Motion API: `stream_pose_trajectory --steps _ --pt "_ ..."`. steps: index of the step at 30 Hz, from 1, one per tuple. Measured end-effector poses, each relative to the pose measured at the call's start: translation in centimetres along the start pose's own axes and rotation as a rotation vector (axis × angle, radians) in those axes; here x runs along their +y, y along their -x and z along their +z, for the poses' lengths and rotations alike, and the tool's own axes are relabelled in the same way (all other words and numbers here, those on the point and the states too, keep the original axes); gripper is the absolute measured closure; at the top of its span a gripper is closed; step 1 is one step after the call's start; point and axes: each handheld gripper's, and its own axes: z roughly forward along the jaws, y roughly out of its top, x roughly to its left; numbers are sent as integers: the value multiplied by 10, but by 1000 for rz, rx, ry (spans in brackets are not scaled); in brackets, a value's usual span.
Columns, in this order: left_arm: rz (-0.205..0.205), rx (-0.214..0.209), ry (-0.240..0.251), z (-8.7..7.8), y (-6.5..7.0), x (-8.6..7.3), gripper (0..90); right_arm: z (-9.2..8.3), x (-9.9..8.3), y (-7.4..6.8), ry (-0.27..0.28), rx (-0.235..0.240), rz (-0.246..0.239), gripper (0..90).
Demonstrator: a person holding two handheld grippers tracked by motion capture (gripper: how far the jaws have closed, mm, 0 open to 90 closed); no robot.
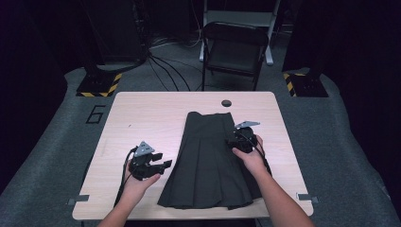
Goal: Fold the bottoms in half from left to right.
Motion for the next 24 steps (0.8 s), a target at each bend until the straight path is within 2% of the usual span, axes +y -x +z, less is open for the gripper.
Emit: stream_pose_trajectory --steps 1,2,4,6,9,12,15,16,17,18,21,24 --pt "-5 3 -4 2 -1 -2 449 3 -2 2 -3 10 -14 449" --pt "-8 7 -7 6 -1 -4 439 5 -3 0 -8 22 6 447" --pt "-5 6 -25 13 -1 -7 432 9 -6 -1 -15 20 -22 448" --pt "-13 -1 -38 21 1 -9 437 13 -7 -6 -19 13 -14 456" --pt "-13 -1 -55 35 4 -12 423 17 -10 -8 -30 3 -33 462" --pt "-22 -15 -58 45 7 -12 408 21 -13 -8 -36 1 -19 452" --pt "-37 -34 -55 54 10 -13 399 22 -18 -5 -21 -5 -2 405" --pt "-43 -34 -54 58 12 -13 399 22 -18 -6 -20 -5 20 392" --pt "-35 -40 -61 61 13 -13 399 22 -20 -3 -12 -5 6 381" --pt "-37 -46 -66 64 15 -14 397 23 -21 -4 -4 -9 26 372" --pt "-36 -36 -85 71 19 -15 385 23 -22 -4 -6 -15 20 374" --pt "-4 -17 -94 77 22 -17 389 24 -24 -5 5 -13 0 396"
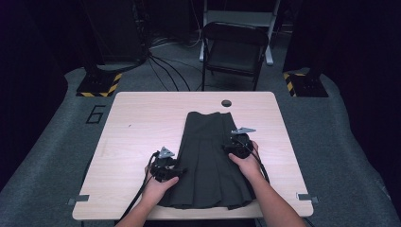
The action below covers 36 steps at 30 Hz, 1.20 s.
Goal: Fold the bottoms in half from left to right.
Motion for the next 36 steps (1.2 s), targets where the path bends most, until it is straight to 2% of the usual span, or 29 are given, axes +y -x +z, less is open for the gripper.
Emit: stream_pose_trajectory --steps 1,2,3,6,7,8,10,11,12,14,16,20,24,27,28,36 --pt "2 4 3 1 1 0 396 0 -1 -1 6 12 10 429" --pt "-1 12 12 2 3 0 421 0 -1 -1 3 37 23 502" --pt "25 9 1 2 3 0 454 0 -2 -1 14 50 12 516" --pt "42 -6 3 3 4 0 531 0 -4 -3 29 55 16 558" --pt "42 -4 12 4 4 0 556 -1 -5 -3 29 57 23 566" --pt "31 -20 11 4 4 0 578 -1 -5 -3 31 55 23 580" --pt "31 -30 6 4 3 1 637 -1 -5 -5 40 61 12 642" --pt "31 -29 9 4 3 1 667 -1 -5 -6 35 58 9 664" --pt "14 -25 20 4 4 1 703 -1 -5 -7 33 58 0 682" --pt "16 -21 27 4 4 1 770 -1 -3 -10 27 54 11 710" --pt "26 -17 21 2 4 3 806 -1 -2 -10 24 55 3 744" --pt "35 -2 14 -2 2 3 825 -2 4 -10 12 65 -14 800" --pt "53 14 -2 -14 -4 4 829 1 7 -16 9 78 -24 810" --pt "58 35 -19 -26 -12 2 829 5 11 -26 6 94 -37 810" --pt "61 35 -24 -30 -15 2 828 6 12 -32 2 102 -27 810" --pt "26 74 -33 -63 -44 -11 829 17 22 -67 -6 143 -48 808"
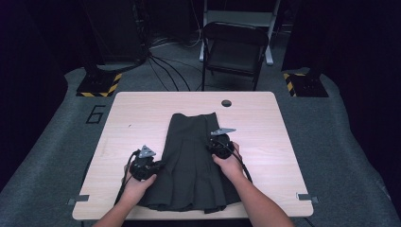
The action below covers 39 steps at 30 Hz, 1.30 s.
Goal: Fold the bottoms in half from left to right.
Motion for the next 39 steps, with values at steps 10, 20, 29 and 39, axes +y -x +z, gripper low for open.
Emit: stream_pose_trajectory --steps 10,20,29,39 --pt "-86 15 31 -14 -21 -19 830 12 8 -27 -1 16 -26 665" --pt "-132 4 66 -14 -24 -25 728 17 19 -32 5 -11 -30 507" --pt "-94 12 43 -10 -18 -25 650 32 22 -32 -33 -23 -9 522" --pt "-56 42 24 -11 -18 -23 854 20 32 -44 9 -22 -87 775"
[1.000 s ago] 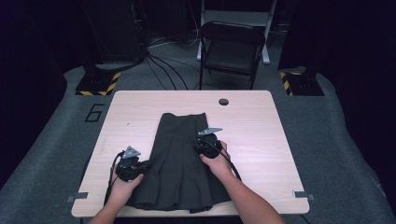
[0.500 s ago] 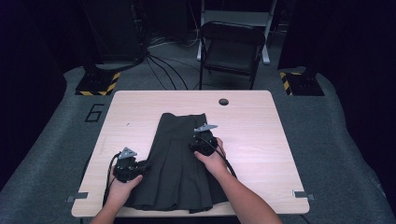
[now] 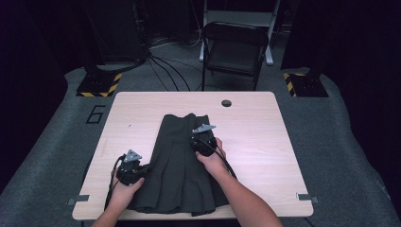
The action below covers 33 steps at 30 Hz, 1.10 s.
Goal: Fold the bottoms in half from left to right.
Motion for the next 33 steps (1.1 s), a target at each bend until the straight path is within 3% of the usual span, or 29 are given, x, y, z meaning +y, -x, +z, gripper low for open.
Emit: stream_pose_trajectory --steps 4,7,13,18,23,28,33 --pt "3 8 16 -4 3 3 859 -12 9 0 28 11 -12 779" --pt "2 1 26 -8 5 6 860 -23 18 1 25 23 17 779" --pt "-9 -40 53 -16 10 14 863 -45 32 2 48 46 33 781" --pt "26 -57 77 -25 21 26 863 -67 40 4 78 51 54 783" --pt "69 -71 50 -23 32 38 862 -83 48 15 82 19 58 786" --pt "103 -82 24 -11 46 46 863 -81 47 30 49 -15 80 786" --pt "110 -75 -4 5 50 49 864 -61 34 44 -2 -44 94 785"
